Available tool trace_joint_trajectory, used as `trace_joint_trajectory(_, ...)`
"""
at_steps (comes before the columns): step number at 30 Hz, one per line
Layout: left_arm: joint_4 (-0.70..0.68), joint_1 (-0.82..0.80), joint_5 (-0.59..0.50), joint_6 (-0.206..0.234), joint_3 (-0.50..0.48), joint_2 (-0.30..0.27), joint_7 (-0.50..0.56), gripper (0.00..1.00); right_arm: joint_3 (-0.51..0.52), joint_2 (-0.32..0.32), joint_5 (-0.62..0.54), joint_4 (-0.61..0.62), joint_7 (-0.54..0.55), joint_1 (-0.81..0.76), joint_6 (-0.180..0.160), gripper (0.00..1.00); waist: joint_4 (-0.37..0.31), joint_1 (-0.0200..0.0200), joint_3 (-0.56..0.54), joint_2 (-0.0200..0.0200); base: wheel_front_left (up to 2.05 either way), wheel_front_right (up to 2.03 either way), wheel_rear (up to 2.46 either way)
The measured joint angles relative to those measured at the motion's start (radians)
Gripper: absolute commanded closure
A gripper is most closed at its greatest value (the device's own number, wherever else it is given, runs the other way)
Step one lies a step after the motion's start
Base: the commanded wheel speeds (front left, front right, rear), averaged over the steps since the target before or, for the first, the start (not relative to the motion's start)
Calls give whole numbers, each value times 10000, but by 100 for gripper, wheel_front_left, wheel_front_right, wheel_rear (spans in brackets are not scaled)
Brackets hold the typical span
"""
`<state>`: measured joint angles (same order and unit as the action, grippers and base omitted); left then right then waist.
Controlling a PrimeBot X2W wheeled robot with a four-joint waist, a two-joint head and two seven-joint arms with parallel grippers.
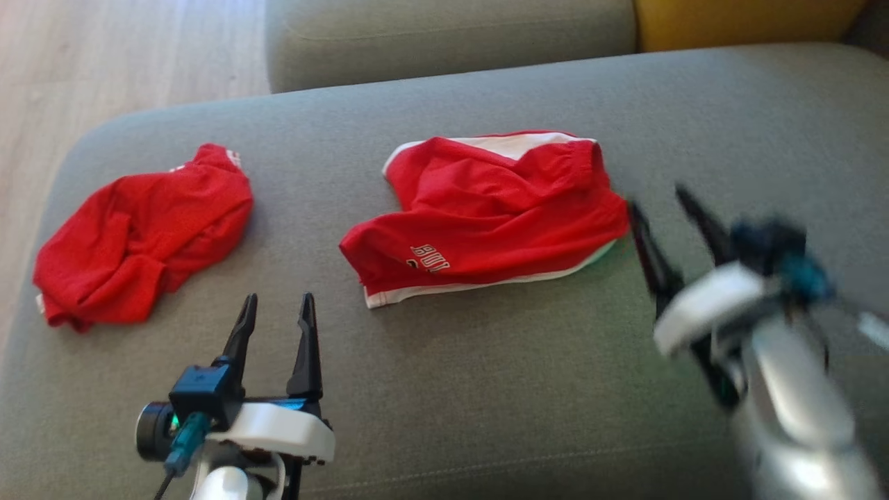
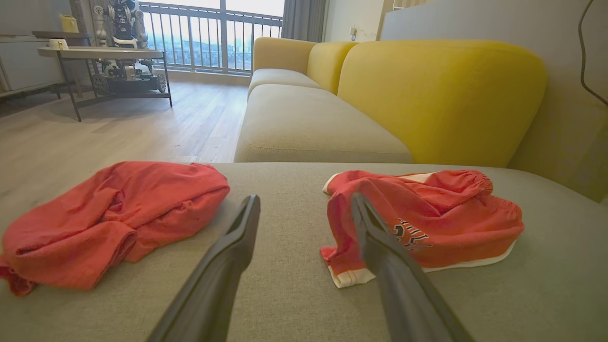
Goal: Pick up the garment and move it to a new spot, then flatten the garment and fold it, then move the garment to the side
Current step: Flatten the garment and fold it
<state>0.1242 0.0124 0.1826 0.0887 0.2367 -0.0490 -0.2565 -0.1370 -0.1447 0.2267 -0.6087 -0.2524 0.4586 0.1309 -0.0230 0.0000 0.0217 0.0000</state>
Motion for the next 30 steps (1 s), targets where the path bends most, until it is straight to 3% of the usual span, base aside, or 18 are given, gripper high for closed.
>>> trace_joint_trajectory(4,48,-56,82,54,92,2,0,0,1012,617,-963,1498,0,-1732,0,0,-218,0,142,0,0,0,0)
trace_joint_trajectory(9,255,-106,150,81,176,2,0,0,1432,834,-1377,2332,0,-2128,2,0,-466,0,296,0,0,0,0)
trace_joint_trajectory(15,552,-282,205,94,230,2,0,0,1430,844,-1218,2667,0,-2145,2,0,-729,0,423,0,0,0,0)
trace_joint_trajectory(19,1569,-573,500,-199,729,0,0,0,1434,851,-1193,2711,0,-2182,0,0,-875,0,540,0,0,0,0)
trace_joint_trajectory(30,4349,-2465,1804,27,1051,31,4,0,1438,880,-1112,2849,0,-2165,0,0,-1362,1,1149,0,0,0,0)
